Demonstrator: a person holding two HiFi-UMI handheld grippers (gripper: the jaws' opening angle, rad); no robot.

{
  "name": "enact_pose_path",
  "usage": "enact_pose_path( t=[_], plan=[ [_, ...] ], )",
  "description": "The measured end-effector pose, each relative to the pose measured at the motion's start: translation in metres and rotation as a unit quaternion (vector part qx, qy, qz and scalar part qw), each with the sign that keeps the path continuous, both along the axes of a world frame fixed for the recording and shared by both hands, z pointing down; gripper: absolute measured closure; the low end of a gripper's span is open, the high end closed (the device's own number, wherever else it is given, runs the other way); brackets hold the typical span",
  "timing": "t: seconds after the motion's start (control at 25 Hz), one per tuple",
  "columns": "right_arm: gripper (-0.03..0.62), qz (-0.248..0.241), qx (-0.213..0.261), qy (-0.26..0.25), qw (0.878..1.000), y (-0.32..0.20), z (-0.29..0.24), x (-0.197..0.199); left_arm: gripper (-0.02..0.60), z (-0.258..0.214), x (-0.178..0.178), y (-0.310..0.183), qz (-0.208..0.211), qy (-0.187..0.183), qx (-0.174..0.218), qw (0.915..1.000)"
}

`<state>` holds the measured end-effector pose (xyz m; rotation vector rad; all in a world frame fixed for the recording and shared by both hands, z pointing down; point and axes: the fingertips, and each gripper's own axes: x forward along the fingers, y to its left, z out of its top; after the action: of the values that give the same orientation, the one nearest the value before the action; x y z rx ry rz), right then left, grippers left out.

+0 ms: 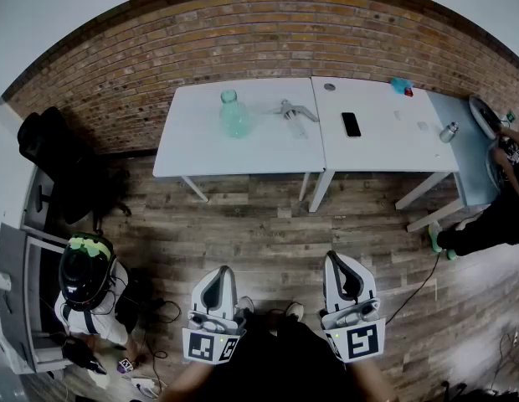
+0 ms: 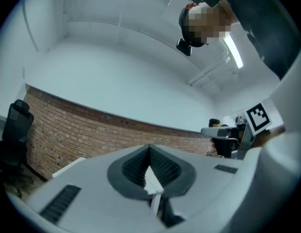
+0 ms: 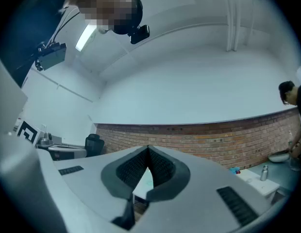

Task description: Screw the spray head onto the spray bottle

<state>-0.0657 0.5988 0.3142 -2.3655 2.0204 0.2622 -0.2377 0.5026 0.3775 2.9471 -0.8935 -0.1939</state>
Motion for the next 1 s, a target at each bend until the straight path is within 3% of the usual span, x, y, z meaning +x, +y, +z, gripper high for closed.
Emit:
enact_pose_path(
  t=[0.2, 0.36, 0.6, 0.8, 1.0],
  plan=[
    [0.589, -0.01, -0.009, 0.005, 1.0, 0.011, 0.006, 0.002, 0.58, -0.003, 0.006, 0.006, -0.011, 0.0, 0.008, 0.9999],
    [0.589, 0.008, -0.034, -0.019, 0.999, 0.018, 0.018, 0.014, 0.58, -0.005, 0.013, 0.011, -0.014, 0.0, 0.012, 0.9998],
    [0.589, -0.015, -0.038, -0.009, 0.999, 0.021, 0.027, 0.024, 0.58, -0.009, 0.022, 0.01, -0.026, 0.004, 0.022, 0.9994],
    [0.589, 0.001, -0.073, -0.031, 0.997, 0.001, 0.039, 0.036, 0.58, -0.001, 0.02, -0.005, -0.03, 0.007, -0.001, 0.9995],
    [0.588, 0.004, -0.074, -0.025, 0.997, -0.034, 0.038, 0.038, 0.58, 0.017, 0.027, -0.036, -0.024, 0.005, -0.034, 0.9991]
  ],
)
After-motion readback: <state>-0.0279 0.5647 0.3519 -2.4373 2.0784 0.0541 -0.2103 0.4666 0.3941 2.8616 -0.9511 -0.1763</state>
